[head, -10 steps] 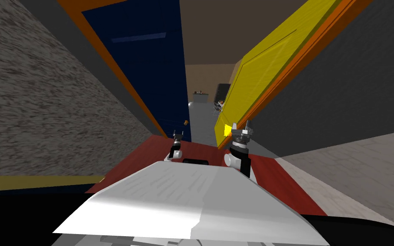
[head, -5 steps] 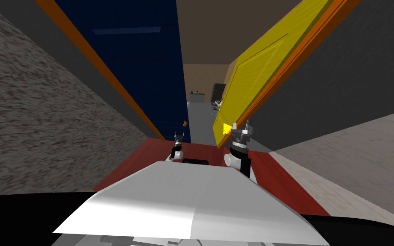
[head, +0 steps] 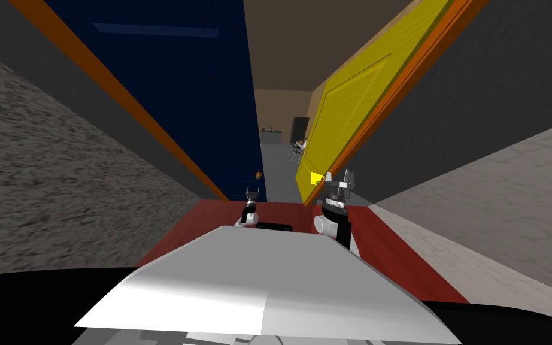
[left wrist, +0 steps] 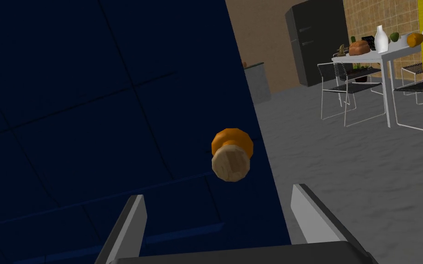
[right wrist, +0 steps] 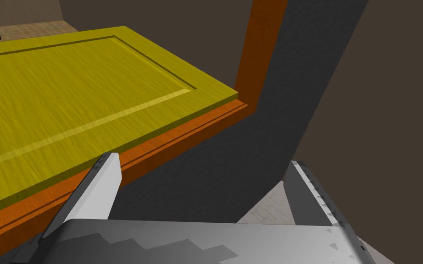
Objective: Push the door open
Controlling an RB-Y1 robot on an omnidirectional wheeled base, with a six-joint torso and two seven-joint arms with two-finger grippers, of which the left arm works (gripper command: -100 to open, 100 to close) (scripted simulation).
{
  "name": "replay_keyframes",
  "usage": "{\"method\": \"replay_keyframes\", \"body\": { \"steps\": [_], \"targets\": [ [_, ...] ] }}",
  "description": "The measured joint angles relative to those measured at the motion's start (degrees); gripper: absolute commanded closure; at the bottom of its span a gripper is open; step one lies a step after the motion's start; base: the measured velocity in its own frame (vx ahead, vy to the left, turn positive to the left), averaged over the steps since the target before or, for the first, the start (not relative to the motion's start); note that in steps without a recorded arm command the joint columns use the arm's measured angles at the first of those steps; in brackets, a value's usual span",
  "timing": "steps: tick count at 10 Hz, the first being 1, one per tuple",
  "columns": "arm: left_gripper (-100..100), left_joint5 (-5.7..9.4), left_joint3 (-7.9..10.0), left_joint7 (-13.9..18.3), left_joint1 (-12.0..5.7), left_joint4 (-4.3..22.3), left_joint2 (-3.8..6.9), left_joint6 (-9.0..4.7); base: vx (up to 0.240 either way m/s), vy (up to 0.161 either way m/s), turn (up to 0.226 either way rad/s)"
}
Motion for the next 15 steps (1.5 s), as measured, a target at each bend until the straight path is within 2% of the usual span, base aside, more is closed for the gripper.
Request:
{"method": "replay_keyframes", "body": {
  "steps": [3,8,12,13,15],
  "targets": [
    [-100,1.27,-0.48,2.51,-1.22,3.45,-0.61,-0.82,0.038,0.099,-0.129],
    [-100,3.85,-1.44,7.11,-3.32,9.55,-2.56,-1.98,0.025,0.124,-0.150],
    [-100,5.60,-2.07,10.25,-4.45,13.07,-4.09,-2.51,0.020,0.087,-0.090],
    [-100,5.64,-2.08,10.42,-4.49,13.18,-4.11,-2.55,0.078,0.011,-0.016],
    [-100,5.79,-1.89,10.57,-4.63,13.26,-2.21,-2.39,0.161,0.034,-0.024]
  ]
}}
